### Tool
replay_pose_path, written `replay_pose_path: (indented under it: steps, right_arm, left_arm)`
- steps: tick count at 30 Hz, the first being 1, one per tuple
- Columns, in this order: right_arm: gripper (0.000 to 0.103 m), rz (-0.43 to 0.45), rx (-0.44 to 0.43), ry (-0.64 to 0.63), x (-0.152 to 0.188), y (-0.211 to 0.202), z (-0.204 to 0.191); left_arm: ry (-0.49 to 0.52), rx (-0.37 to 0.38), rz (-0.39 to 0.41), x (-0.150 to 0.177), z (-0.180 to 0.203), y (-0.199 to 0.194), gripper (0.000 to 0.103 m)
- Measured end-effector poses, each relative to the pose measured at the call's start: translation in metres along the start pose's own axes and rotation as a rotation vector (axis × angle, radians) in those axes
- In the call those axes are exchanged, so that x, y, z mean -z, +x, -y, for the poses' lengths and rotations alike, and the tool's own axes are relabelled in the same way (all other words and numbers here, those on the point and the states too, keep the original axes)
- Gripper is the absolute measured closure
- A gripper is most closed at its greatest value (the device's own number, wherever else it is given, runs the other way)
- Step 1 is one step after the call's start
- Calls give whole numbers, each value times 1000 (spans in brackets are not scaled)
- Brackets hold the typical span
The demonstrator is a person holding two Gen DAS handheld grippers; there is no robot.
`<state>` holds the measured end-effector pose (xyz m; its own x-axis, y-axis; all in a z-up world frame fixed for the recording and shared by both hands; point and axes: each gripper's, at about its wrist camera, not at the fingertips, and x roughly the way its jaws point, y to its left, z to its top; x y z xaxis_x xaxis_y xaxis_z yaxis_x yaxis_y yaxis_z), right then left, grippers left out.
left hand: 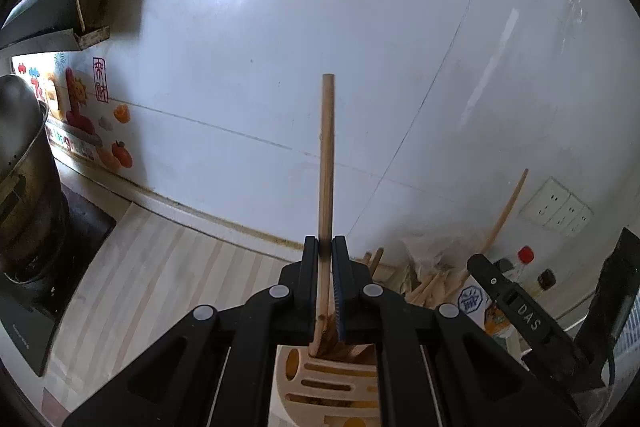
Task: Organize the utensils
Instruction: 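Carry both chopsticks above the cream holder and lower them in, then open both tools to release the chopsticks into the holder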
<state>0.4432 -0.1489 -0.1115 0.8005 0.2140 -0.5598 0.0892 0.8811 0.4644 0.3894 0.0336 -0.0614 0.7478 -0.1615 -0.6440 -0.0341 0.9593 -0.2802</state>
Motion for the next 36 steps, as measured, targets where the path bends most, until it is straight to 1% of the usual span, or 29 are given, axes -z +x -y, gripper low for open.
replay_pose_path:
  steps: [3, 5, 6, 7, 8, 9, 10, 11, 12, 13, 16, 18, 19, 20, 21, 23, 25, 26, 28, 31, 36]
  right_arm:
    - [96, -41, -21, -33, 8, -2, -5]
    - [95, -64, -31, -41, 11, -6, -5]
    - [94, -70, -32, -50, 12, -9, -5]
    - [88, -74, -29, -63, 13, -14, -5]
    - [77, -72, -28, -67, 14, -19, -4]
    - [69, -67, -28, -72, 14, -24, -4]
    - [67, -64, -26, -81, 14, -31, -4]
    - [64, -61, -23, -88, 14, -36, -3]
    - [60, -56, -21, -97, 14, -42, -3]
    - [58, -54, -16, -106, 13, -48, -2]
    - [50, -48, 8, -151, 18, -67, -3]
    - [41, -50, 31, -184, 20, -76, -5]
    - [35, -59, 58, -212, 26, -80, -6]
    - [26, -67, 75, -229, 28, -83, -7]
    - [14, -84, 103, -256, 33, -83, -9]
    - [0, -108, 161, -309, 44, -83, -12]
    - [0, -116, 220, -356, 54, -85, -13]
    - [0, -119, 234, -362, 56, -85, -12]
    - [0, -125, 243, -369, 59, -89, -10]
    - [0, -112, 263, -393, 62, -100, -10]
    - [0, -90, 256, -423, 68, -132, -18]
  left_arm:
    - [6, -14, -16, 0, 0, -4, 94]
    - [11, -39, -21, -1, 0, -12, 85]
    - [14, -55, -17, -1, 1, -15, 67]
    - [15, -78, -4, -2, -3, -20, 43]
    - [11, -88, 13, -3, -6, -24, 33]
    - [7, -100, 34, -3, -7, -31, 23]
    - [7, -120, 58, -3, -9, -39, 23]
    - [11, -133, 64, -3, -11, -43, 23]
    - [15, -145, 63, -3, -13, -47, 20]
    - [18, -153, 55, -2, -15, -51, 14]
    - [36, -183, 36, 5, -19, -56, 3]
    - [59, -221, 24, 15, -22, -58, 0]
    - [76, -240, 16, 20, -22, -58, 0]
    - [92, -258, 9, 24, -22, -58, 0]
    - [109, -276, 0, 30, -22, -56, 0]
    - [135, -300, -20, 41, -22, -55, 0]
    - [149, -316, -37, 51, -21, -54, 0]
    - [154, -322, -42, 55, -20, -54, 0]
    - [162, -339, -56, 62, -18, -54, 0]
    - [157, -352, -49, 69, -12, -65, 0]
    - [152, -325, -15, 79, -4, -98, 0]
